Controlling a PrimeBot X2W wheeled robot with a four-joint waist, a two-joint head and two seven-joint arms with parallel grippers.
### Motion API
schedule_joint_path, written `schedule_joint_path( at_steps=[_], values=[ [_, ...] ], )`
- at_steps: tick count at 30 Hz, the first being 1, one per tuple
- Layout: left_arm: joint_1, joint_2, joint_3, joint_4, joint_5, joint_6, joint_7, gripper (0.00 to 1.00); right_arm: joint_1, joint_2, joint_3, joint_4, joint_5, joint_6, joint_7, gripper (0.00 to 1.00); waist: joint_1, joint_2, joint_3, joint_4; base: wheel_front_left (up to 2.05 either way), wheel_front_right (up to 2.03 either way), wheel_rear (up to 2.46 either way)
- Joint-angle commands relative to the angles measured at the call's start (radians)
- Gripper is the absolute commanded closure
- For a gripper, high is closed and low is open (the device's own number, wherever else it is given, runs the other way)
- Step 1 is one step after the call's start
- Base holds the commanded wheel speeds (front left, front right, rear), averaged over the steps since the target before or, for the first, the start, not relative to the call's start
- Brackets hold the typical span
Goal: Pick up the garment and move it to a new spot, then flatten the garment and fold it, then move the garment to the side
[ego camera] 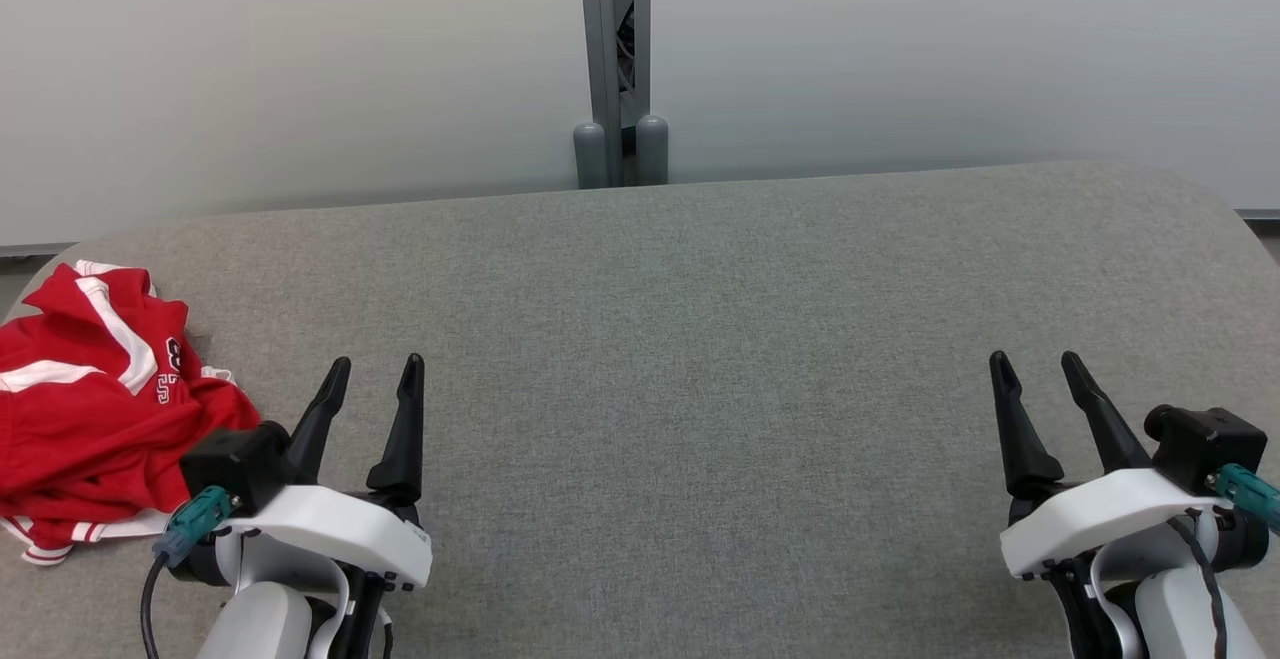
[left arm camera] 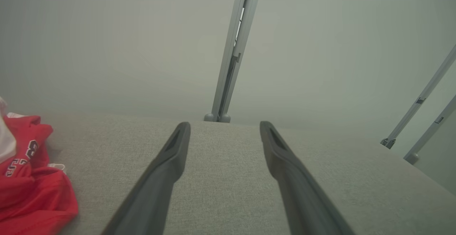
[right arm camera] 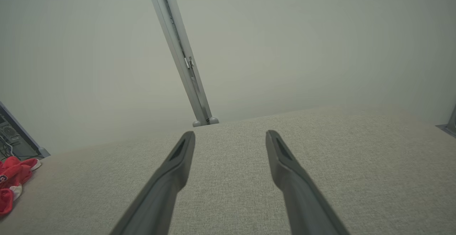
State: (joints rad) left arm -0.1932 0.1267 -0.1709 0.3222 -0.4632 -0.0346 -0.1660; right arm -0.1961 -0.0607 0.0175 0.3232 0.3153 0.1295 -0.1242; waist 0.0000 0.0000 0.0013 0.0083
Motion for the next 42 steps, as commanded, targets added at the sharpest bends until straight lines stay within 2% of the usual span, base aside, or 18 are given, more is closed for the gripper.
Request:
schedule_joint_path(
  at_steps=[1,23,42],
  values=[
    [-0.030,0.009,0.001,-0.003,0.025,0.006,0.000,0.00,-0.019,-0.003,0.006,-0.001,-0.026,0.002,-0.013,0.00,0.0000,0.0000,0.000,0.001,0.00,0.00,0.00],
    [-0.033,0.008,-0.003,0.028,0.151,0.044,0.016,0.00,-0.020,0.008,0.002,0.039,-0.121,0.002,-0.056,0.00,0.0000,0.0000,0.000,0.004,0.00,0.00,0.00],
    [-0.036,0.013,-0.017,0.050,0.244,0.071,0.010,0.00,-0.035,0.006,0.037,0.079,-0.145,0.002,-0.095,0.00,0.0000,0.0000,-0.002,0.007,0.00,0.00,0.00]
  ],
)
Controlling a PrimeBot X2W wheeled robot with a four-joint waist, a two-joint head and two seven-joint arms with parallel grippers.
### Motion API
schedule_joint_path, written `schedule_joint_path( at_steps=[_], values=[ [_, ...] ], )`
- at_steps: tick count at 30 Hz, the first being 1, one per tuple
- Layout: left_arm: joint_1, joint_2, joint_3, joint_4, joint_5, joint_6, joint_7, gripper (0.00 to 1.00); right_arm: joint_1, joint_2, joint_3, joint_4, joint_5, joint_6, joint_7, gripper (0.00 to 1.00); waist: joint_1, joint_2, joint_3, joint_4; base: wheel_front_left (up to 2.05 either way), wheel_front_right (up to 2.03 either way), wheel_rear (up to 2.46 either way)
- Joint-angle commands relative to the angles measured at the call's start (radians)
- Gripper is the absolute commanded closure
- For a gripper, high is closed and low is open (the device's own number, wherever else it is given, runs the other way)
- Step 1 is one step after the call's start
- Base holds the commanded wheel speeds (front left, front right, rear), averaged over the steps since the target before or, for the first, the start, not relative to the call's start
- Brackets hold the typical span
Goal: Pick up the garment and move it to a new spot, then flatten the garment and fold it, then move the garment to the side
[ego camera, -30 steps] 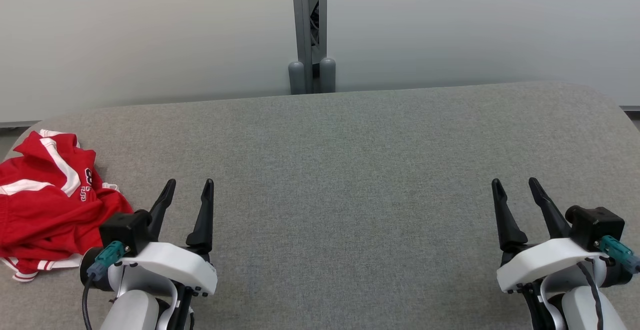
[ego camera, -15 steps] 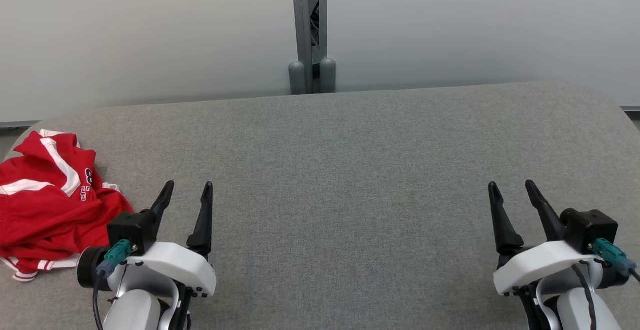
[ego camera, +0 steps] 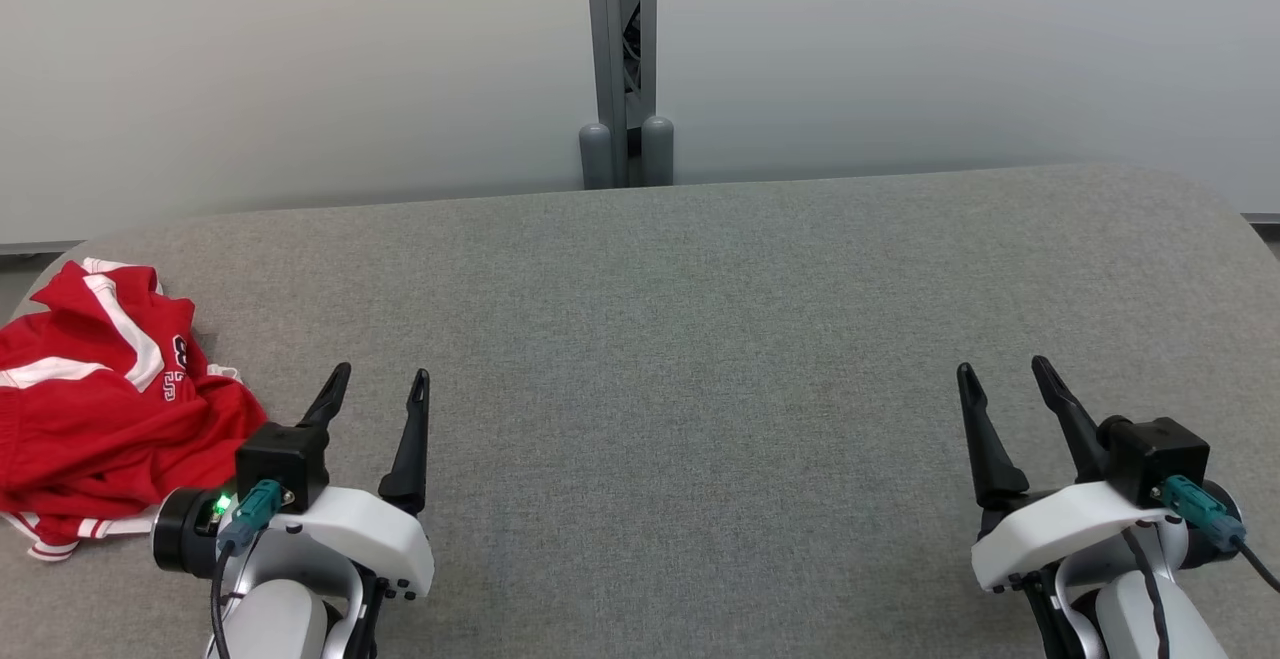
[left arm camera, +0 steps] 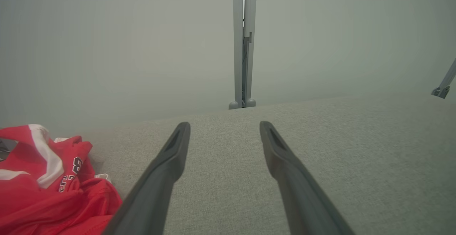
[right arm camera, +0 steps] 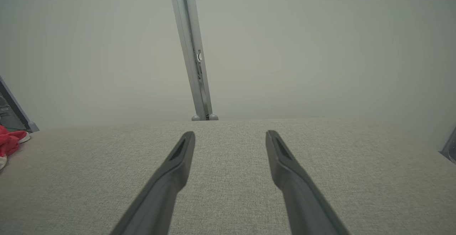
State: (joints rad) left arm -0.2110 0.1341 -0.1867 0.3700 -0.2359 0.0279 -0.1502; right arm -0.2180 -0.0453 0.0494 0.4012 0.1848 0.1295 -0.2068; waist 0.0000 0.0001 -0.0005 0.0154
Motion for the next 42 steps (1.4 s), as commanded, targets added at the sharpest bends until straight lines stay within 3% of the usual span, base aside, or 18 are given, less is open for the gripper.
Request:
schedule_joint_path(
  at_steps=[1,25,30,42],
  values=[
    [-0.019,0.005,-0.003,0.003,0.021,0.010,-0.006,0.00,-0.014,-0.009,0.007,0.005,-0.018,0.002,-0.013,0.00,0.0000,-0.0001,0.000,0.000,0.00,0.00,0.00],
    [-0.027,0.003,-0.013,0.008,0.005,0.026,0.001,0.00,-0.009,-0.009,0.010,0.022,-0.013,0.002,-0.034,0.00,0.0000,-0.0001,0.002,0.017,0.00,0.00,0.00],
    [-0.035,0.001,-0.013,0.008,-0.001,0.030,-0.004,0.00,-0.009,-0.009,0.011,0.009,-0.025,0.002,-0.037,0.00,0.0000,-0.0001,0.006,0.074,0.00,0.00,0.00],
    [-0.032,0.011,0.022,0.003,-0.038,0.057,-0.026,0.00,-0.016,-0.009,0.029,-0.032,-0.039,0.002,-0.024,0.00,0.0000,-0.0001,0.021,0.339,0.00,0.00,0.00]
  ],
)
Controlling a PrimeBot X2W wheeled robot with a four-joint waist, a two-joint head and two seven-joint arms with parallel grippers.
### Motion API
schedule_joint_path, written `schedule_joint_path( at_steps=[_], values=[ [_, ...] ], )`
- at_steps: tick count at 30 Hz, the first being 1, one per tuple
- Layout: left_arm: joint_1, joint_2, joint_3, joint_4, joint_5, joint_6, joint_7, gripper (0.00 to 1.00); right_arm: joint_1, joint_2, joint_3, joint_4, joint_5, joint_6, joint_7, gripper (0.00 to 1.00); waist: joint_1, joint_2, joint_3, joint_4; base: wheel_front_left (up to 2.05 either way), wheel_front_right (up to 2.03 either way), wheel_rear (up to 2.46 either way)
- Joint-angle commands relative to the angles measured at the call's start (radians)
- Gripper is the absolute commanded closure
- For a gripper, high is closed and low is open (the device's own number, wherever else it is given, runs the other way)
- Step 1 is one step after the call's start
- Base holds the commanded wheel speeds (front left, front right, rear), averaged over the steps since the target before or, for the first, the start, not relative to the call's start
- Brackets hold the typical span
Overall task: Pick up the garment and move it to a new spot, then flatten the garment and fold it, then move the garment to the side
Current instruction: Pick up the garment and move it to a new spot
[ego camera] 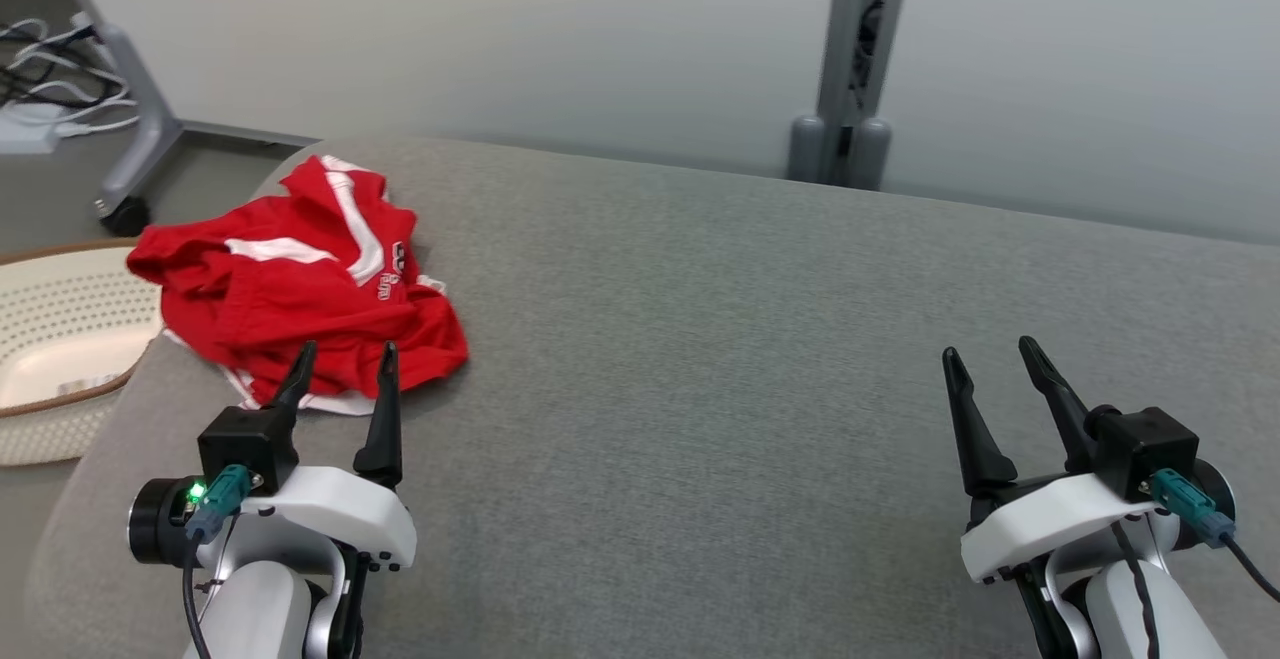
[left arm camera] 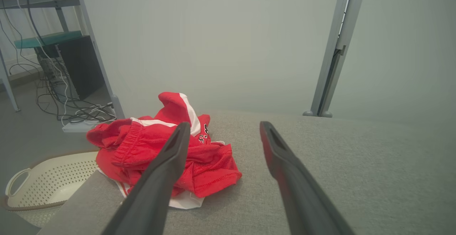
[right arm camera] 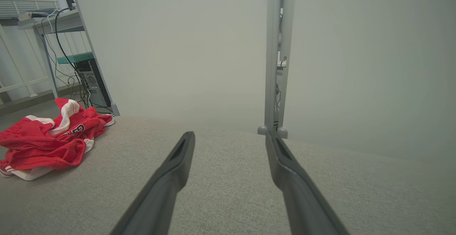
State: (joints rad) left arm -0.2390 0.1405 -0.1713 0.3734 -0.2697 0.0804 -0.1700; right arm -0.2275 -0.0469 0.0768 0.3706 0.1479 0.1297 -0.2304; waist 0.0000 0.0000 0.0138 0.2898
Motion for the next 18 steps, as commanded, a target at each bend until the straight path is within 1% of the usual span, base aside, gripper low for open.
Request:
schedule_joint_path(
  at_steps=[1,4,6,7,13,18],
  values=[
    [0.001,0.007,0.010,0.000,-0.005,0.009,-0.006,0.00,-0.008,-0.007,0.004,-0.003,-0.001,0.002,0.001,0.00,0.0000,0.0000,0.008,0.084,0.00,0.00,0.00],
    [0.014,0.013,0.021,-0.007,-0.015,0.019,-0.006,0.00,-0.007,-0.008,0.010,-0.005,0.002,0.002,0.004,0.00,0.0000,0.0000,0.008,0.138,0.00,0.00,0.00],
    [0.018,0.022,0.030,-0.008,-0.024,0.017,-0.007,0.00,-0.007,-0.007,0.014,-0.008,0.000,0.002,0.003,0.00,0.0000,0.0000,0.010,0.169,0.00,0.00,0.00],
    [0.018,0.022,0.030,-0.008,-0.024,0.017,-0.007,0.00,-0.007,-0.007,0.014,-0.008,0.000,0.002,0.003,0.00,0.0000,0.0000,0.010,0.169,0.00,0.00,0.00],
    [0.025,0.025,0.037,-0.020,-0.033,0.027,-0.002,0.00,-0.013,-0.008,0.023,-0.007,0.007,0.001,0.004,0.00,0.0000,0.0000,0.013,0.231,0.00,0.00,0.00],
    [0.029,0.027,0.038,-0.028,-0.042,0.029,-0.004,0.00,-0.024,-0.008,0.037,-0.002,0.010,0.001,0.002,0.00,0.0000,0.0000,0.020,0.242,0.00,0.00,0.00]
  ],
)
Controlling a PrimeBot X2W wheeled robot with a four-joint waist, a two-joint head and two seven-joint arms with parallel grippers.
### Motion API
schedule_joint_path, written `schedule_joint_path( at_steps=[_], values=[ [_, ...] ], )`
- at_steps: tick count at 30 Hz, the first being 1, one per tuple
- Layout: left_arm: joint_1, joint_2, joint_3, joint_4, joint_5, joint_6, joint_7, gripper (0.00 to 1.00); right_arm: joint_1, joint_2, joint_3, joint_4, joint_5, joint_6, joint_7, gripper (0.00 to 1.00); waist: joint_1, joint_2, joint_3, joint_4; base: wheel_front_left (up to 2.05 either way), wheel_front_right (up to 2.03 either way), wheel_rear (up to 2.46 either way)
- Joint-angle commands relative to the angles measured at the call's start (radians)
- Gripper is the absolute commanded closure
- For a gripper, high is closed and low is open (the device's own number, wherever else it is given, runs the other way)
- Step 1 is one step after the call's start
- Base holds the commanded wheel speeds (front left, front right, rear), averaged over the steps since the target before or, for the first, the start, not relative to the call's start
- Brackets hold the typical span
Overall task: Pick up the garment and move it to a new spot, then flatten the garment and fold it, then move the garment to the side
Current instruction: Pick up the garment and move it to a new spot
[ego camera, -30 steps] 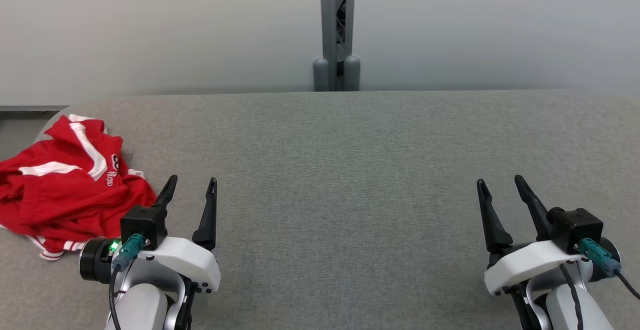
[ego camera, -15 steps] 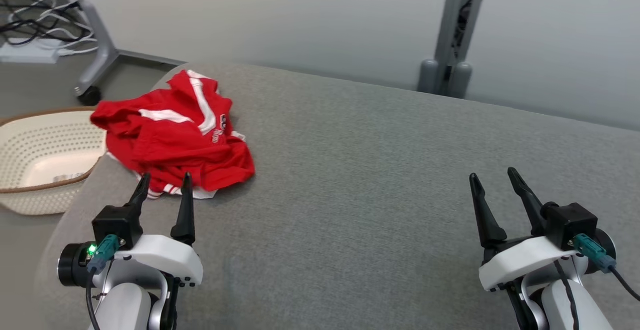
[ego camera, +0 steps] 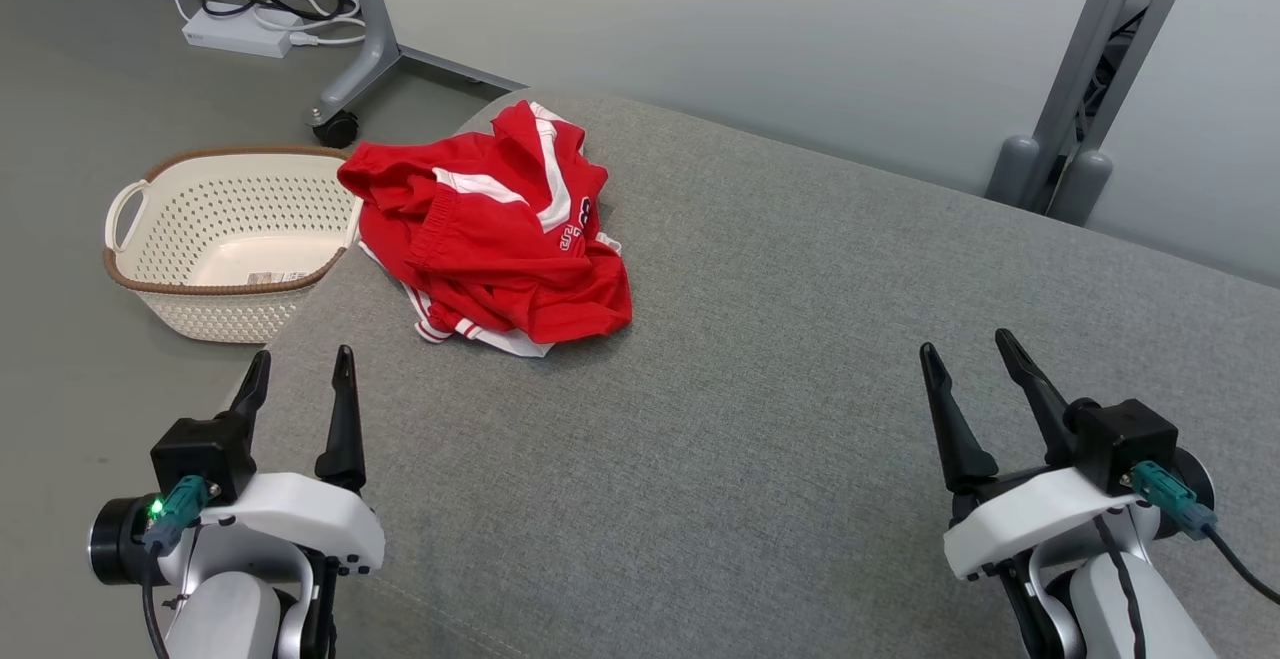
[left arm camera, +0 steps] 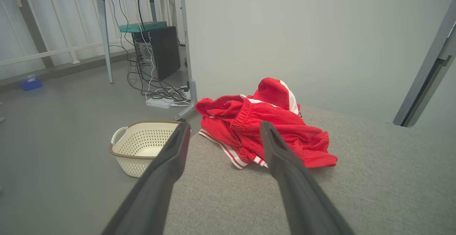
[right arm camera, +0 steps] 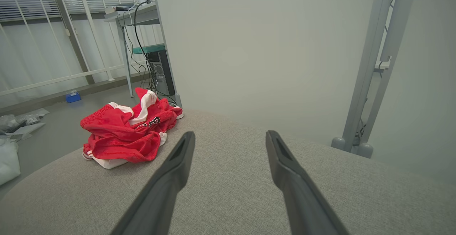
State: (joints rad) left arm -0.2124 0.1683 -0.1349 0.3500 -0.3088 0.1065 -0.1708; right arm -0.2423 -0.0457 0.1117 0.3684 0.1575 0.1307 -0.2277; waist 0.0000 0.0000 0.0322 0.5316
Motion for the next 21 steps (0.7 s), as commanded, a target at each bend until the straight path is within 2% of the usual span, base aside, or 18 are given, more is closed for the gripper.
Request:
schedule_joint_path(
  at_steps=[1,21],
  values=[
    [0.004,-0.001,0.002,-0.006,-0.004,0.006,-0.003,0.00,-0.011,-0.009,0.005,0.001,0.002,0.000,-0.001,0.00,0.0000,0.0000,0.002,0.001,0.00,0.00,0.00],
    [-0.058,0.010,-0.009,-0.019,-0.018,0.019,0.011,0.00,-0.015,-0.009,-0.004,0.003,-0.012,0.000,-0.007,0.00,0.0000,0.0000,0.018,0.003,0.00,0.00,0.00]
  ],
)
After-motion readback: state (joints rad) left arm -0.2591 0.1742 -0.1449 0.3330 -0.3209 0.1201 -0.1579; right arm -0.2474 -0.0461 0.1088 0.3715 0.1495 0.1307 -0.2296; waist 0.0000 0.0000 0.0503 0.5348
